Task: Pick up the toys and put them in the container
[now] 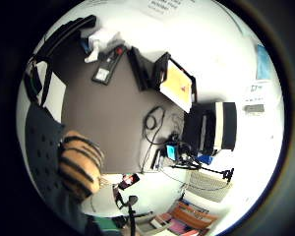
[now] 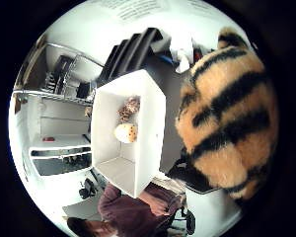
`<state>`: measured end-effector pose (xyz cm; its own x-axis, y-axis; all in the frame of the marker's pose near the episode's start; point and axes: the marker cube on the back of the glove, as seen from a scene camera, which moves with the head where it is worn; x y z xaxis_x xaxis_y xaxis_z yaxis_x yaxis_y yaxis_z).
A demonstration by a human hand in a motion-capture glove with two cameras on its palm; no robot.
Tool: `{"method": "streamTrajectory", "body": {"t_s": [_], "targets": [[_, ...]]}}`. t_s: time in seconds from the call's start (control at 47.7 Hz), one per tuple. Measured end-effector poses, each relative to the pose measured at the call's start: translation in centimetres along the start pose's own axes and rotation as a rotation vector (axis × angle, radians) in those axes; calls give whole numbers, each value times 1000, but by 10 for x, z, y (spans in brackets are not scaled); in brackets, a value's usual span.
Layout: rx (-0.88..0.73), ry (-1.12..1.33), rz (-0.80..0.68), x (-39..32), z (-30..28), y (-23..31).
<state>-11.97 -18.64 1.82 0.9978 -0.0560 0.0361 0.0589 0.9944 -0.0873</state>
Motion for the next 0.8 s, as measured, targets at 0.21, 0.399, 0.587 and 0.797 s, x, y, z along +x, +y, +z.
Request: {"method": "streamTrajectory", "body": {"t_s": [0.21, 0.399, 0.587, 0.797], "targets": [[37, 16, -102, -65, -41, -8], [36, -32, -256, -158, -40, -22], [22, -132, -405, -242, -24, -28], [53, -149, -570, -259, -11, -21]]}}
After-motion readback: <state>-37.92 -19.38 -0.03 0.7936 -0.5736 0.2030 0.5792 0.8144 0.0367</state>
